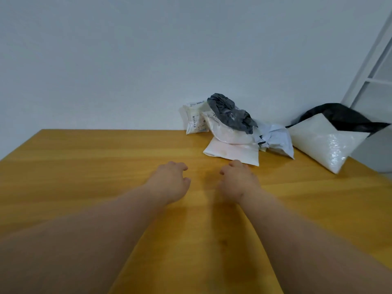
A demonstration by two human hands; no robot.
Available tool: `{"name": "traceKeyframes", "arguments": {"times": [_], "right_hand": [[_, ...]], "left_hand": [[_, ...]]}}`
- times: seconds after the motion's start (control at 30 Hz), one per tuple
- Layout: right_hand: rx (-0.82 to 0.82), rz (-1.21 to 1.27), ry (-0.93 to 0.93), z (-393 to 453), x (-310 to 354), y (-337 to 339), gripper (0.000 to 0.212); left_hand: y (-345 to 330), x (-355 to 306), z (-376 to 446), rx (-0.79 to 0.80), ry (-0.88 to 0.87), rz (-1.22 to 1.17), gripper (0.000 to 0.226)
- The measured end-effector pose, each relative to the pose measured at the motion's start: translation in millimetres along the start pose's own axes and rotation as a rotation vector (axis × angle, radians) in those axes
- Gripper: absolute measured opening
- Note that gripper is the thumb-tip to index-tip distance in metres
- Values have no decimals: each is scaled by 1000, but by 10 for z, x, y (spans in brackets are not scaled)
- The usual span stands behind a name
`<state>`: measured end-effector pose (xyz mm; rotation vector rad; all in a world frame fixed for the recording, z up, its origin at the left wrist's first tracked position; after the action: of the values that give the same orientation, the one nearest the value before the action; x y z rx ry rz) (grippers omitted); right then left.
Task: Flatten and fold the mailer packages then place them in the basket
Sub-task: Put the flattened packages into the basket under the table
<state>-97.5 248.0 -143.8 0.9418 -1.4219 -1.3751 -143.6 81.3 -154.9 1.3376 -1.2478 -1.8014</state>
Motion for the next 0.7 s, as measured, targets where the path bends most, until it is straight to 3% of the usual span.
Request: {"name": "traceKeyframes", "arguments": {"times": [0.37, 0.6, 0.7], "right_hand": [[109, -8, -155, 729, -418, -325, 54], [-10, 15, -127, 652, -378, -293, 52], [-82, 45, -67, 486, -243, -170, 37]], "left_hand": [[-485, 19, 735, 18, -51, 14, 53], [-484, 116, 647, 33, -16, -14, 53], [-397, 121, 512, 17, 10, -44, 53]]}}
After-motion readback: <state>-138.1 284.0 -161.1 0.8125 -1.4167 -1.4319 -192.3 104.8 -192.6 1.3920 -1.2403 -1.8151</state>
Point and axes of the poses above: each hand's wrist, its own z-axis towards the middle knuckle, its own y-axis out of the back of the hand, x = y × z, the point moved 10 cm from there along z, towards the middle knuckle, and after that the axes turned 5 degrees about -x, right-handed, at the moved point
